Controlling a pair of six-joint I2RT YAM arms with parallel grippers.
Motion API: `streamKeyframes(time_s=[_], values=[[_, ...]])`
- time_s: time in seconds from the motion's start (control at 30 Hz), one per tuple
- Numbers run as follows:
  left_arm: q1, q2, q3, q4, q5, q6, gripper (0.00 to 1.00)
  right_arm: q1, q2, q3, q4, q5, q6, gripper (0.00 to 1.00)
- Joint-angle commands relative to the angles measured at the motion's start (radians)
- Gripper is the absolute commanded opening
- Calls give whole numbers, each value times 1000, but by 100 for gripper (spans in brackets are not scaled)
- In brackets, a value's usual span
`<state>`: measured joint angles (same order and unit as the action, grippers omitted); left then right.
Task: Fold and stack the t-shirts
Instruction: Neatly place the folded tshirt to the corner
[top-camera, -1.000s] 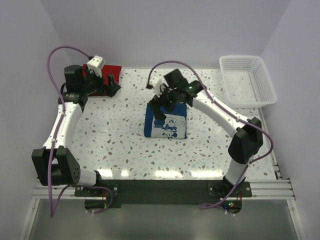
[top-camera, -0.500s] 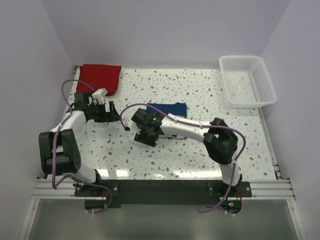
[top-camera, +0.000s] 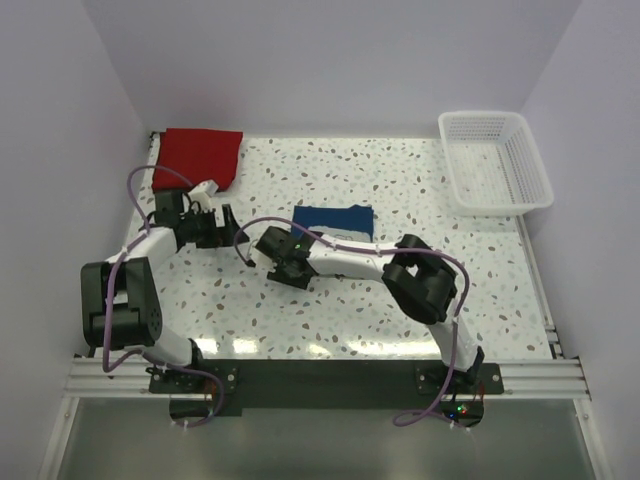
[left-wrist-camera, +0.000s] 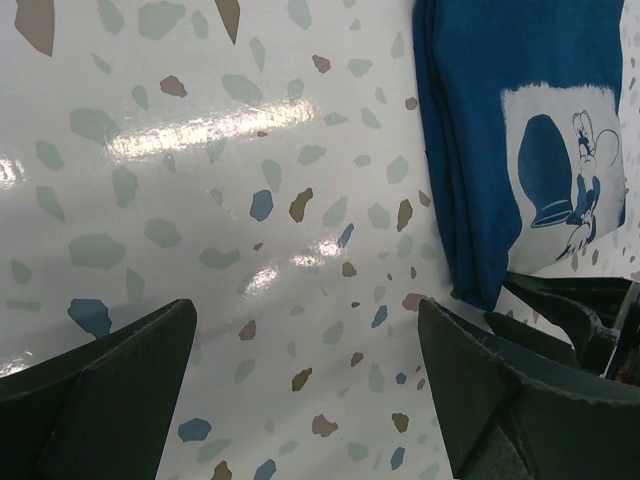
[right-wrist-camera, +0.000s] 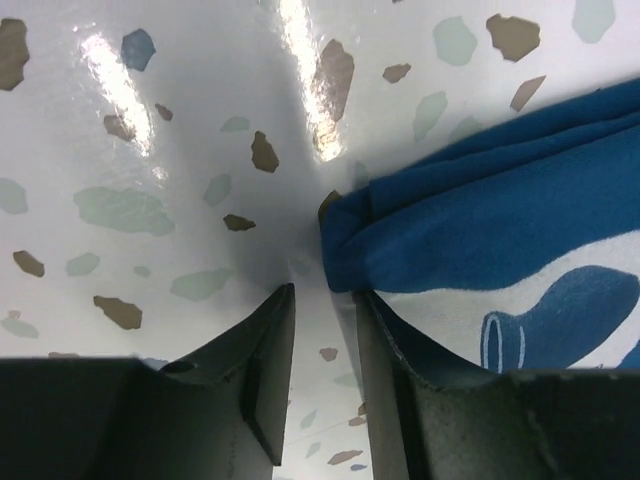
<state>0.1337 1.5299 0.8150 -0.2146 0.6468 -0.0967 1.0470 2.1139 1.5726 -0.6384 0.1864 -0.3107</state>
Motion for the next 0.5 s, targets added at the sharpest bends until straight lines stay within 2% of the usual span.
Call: streamKeyframes(time_s=[0.0, 0.03, 0.07, 0.1, 0.23, 0.33, 0.4, 0.47], values=[[-11, 4, -25, 64, 17, -28, 97, 1, 18, 17, 78, 42, -30, 33], [-13, 7, -34, 75, 17, -32, 97, 1, 21, 3, 85, 41, -30, 28], [-22, 6, -52, 92, 22, -44, 96, 1, 21, -5, 89, 39, -36, 11], [-26, 6, -62, 92, 24, -52, 96, 2, 18, -12, 89, 42, -41, 0], [-62, 19, -86, 127, 65, -107, 96, -15, -32, -52, 106, 47, -71, 0], [-111, 50, -86, 168, 106, -161, 99, -37, -84, -43, 100, -10, -76, 0], [-126, 76, -91, 201, 144, -247, 100, -48, -110, -31, 88, -53, -76, 0], [-164, 111, -93, 309, 183, -355, 100, -61, -124, -26, 86, -68, -77, 0]])
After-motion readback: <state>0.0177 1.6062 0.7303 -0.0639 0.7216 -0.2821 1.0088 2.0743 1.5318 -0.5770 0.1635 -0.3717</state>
